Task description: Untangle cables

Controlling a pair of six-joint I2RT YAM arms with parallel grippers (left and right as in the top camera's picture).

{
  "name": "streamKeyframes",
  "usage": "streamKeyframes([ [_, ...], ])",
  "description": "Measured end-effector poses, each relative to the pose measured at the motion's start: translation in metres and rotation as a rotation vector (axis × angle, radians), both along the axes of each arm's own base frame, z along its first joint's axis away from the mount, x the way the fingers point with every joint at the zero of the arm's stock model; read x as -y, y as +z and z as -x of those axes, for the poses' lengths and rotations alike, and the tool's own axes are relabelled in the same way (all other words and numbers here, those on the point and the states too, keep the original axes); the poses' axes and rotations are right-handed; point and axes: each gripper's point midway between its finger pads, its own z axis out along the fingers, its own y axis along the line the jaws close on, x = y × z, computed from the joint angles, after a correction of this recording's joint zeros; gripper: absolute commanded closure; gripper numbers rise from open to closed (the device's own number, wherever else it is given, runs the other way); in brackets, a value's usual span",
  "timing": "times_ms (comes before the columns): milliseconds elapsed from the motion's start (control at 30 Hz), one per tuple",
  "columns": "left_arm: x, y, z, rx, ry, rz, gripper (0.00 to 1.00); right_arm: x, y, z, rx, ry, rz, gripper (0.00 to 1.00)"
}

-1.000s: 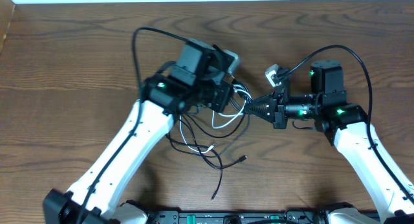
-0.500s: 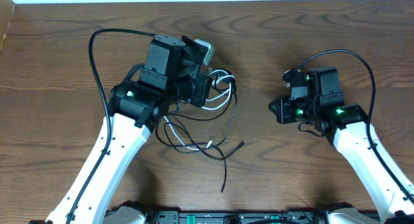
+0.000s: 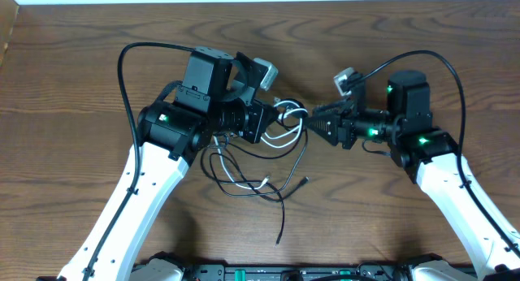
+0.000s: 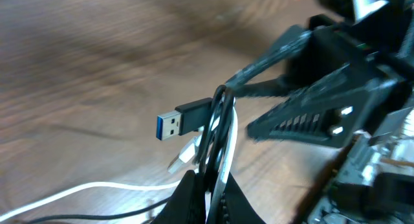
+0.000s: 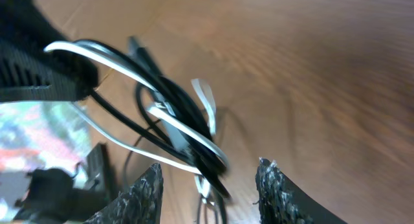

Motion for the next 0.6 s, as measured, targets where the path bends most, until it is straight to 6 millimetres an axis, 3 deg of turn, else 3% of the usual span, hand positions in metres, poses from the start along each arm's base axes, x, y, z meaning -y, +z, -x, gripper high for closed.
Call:
streamKeyframes([
  [67, 0.003, 0.002, 0.003, -0.009, -0.02, 0.022, 0.92, -0.005, 0.001, 0.005, 0.004, 0.03, -0.007, 0.62],
  [167, 0.008, 0.005, 0.008, -0.022, -0.047, 0.052, 0.92, -0.008, 0.003, 0.009, 0.019, 0.057, -0.012, 0.94],
  [200, 0.009, 0.006, 0.009, -0.025, -0.052, 0.057, 0.92, -0.008, 0.003, 0.009, 0.025, 0.059, -0.011, 0.99],
  [300, 0.011, 0.007, 0.011, -0.03, -0.064, 0.072, 0.92, -0.009, 0.003, 0.01, 0.025, 0.067, -0.014, 0.99],
  [400, 0.012, 0.008, 0.012, -0.031, -0.068, 0.076, 0.78, -0.01, 0.003, 0.013, 0.019, 0.079, -0.021, 0.99],
  [600, 0.014, 0.006, 0.012, -0.044, -0.077, 0.084, 0.69, -0.014, 0.01, 0.024, 0.007, 0.142, -0.068, 0.99],
])
